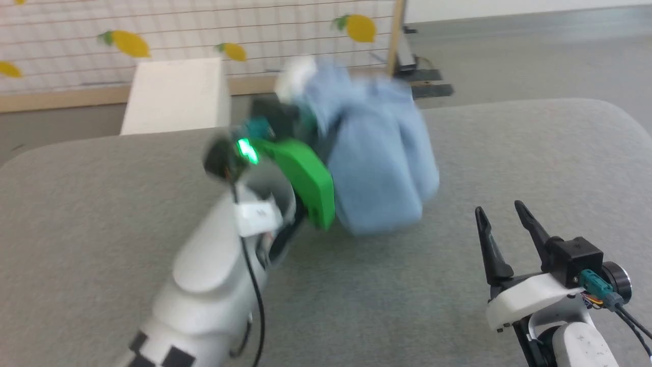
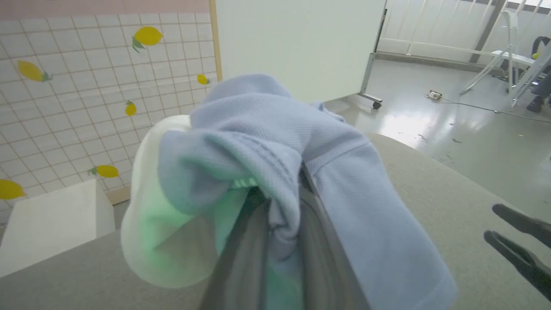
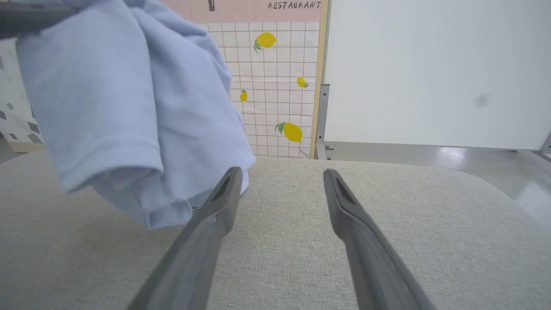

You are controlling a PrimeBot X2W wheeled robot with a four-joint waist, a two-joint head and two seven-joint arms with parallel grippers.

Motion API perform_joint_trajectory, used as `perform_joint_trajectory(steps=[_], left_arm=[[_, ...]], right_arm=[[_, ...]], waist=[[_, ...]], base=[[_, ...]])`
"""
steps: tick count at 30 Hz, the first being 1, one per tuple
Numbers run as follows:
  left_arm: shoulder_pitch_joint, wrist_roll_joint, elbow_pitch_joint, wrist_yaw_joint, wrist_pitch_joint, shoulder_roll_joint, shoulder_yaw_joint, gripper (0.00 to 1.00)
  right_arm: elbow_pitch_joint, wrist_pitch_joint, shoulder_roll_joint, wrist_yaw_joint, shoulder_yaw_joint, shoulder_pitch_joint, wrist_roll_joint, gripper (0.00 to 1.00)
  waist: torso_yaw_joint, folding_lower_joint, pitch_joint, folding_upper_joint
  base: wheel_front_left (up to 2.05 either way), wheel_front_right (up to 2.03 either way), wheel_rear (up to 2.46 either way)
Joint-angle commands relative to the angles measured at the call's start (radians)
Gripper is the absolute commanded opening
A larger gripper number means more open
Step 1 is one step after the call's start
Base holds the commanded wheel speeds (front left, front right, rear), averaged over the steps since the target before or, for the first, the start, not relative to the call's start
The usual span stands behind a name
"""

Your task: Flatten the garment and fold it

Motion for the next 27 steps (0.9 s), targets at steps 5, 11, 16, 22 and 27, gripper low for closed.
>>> perform_joint_trajectory(steps=[5,11,16,22,27], left_arm=[[0.111,-0.104,0.158,-0.031,0.197,-0.017,-0.066,0.00],[0.163,-0.167,0.254,-0.028,0.404,-0.004,-0.102,0.00],[0.159,-0.147,0.202,0.031,0.295,0.015,-0.061,1.00],[0.176,-0.084,0.086,0.121,-0.029,0.045,0.030,1.00],[0.232,-0.044,0.005,0.179,-0.254,0.074,0.091,1.00]], right_arm=[[-0.009,0.005,-0.001,-0.001,0.003,0.003,0.006,1.00],[-0.003,0.002,-0.001,-0.001,-0.003,0.006,0.008,1.00],[0.000,0.004,-0.001,-0.001,0.002,0.008,0.006,1.00],[-0.008,0.006,-0.001,-0.001,0.009,0.009,0.002,1.00],[-0.018,0.010,-0.001,-0.001,0.011,0.015,-0.004,1.00]], waist=[[-0.104,0.0001,0.025,-0.0001],[-0.109,0.0001,0.037,-0.0001],[-0.080,0.0001,0.031,-0.0001],[-0.041,0.0001,0.009,-0.0001],[-0.015,0.0001,-0.014,-0.0001]], base=[[0.00,0.00,0.00],[0.00,0.00,0.00],[0.00,0.00,0.00],[0.00,0.00,0.00],[0.00,0.00,0.00]])
